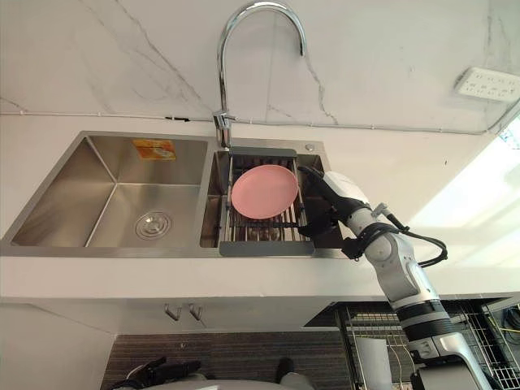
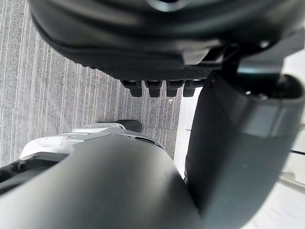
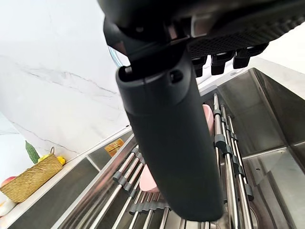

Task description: Walk over to the sink, pick up the cup, carry it to the dishwasher, place the cup inside the dishwasher, then close the dishwasher door

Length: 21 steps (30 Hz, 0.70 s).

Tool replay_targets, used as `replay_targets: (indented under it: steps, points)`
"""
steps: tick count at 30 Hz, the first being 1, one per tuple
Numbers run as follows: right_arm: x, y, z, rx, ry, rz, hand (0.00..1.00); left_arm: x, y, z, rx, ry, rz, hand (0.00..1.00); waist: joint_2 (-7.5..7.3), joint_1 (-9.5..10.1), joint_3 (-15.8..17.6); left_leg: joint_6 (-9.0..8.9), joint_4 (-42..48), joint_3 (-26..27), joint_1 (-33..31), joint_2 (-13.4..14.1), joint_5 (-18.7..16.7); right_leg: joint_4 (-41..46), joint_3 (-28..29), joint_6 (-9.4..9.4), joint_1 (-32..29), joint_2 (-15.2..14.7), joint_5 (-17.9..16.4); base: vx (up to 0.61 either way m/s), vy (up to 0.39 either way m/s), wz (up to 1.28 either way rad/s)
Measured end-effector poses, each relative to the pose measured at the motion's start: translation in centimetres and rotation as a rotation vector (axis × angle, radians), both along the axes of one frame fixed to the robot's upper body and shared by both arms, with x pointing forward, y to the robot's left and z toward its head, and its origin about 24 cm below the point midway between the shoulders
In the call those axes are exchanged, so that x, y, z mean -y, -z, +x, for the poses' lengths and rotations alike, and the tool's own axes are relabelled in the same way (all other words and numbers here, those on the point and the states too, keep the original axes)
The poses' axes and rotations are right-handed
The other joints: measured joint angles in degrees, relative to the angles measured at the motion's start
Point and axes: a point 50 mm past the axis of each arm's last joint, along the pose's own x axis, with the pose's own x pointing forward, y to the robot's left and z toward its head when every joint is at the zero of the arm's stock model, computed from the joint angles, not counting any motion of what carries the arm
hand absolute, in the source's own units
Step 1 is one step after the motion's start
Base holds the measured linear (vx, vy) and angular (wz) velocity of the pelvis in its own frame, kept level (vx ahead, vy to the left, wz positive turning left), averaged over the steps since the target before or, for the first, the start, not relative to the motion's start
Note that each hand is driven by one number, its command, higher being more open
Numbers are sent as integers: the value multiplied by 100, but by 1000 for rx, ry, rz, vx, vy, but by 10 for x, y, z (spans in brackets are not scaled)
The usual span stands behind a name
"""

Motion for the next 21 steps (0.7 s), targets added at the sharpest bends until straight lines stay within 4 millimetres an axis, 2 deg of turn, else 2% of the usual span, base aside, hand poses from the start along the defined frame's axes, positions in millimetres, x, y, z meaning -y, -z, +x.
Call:
replay_targets:
  steps: [5, 21]
  points:
    - [-8, 9, 2, -18, -27, -59, 100, 1, -1, 2, 11, 12, -11, 100, 2, 42, 1, -1, -3, -73, 1, -7, 14, -1, -80, 0, 49, -10, -1, -24, -1, 7]
    - [-26, 19, 10, 15, -92, -224, 100, 1, -2, 5, 19, 39, -7, 100, 14, 188, 29, 15, -54, -217, -6, -61, 77, -3, -221, 9, 102, -59, -8, -23, 4, 4]
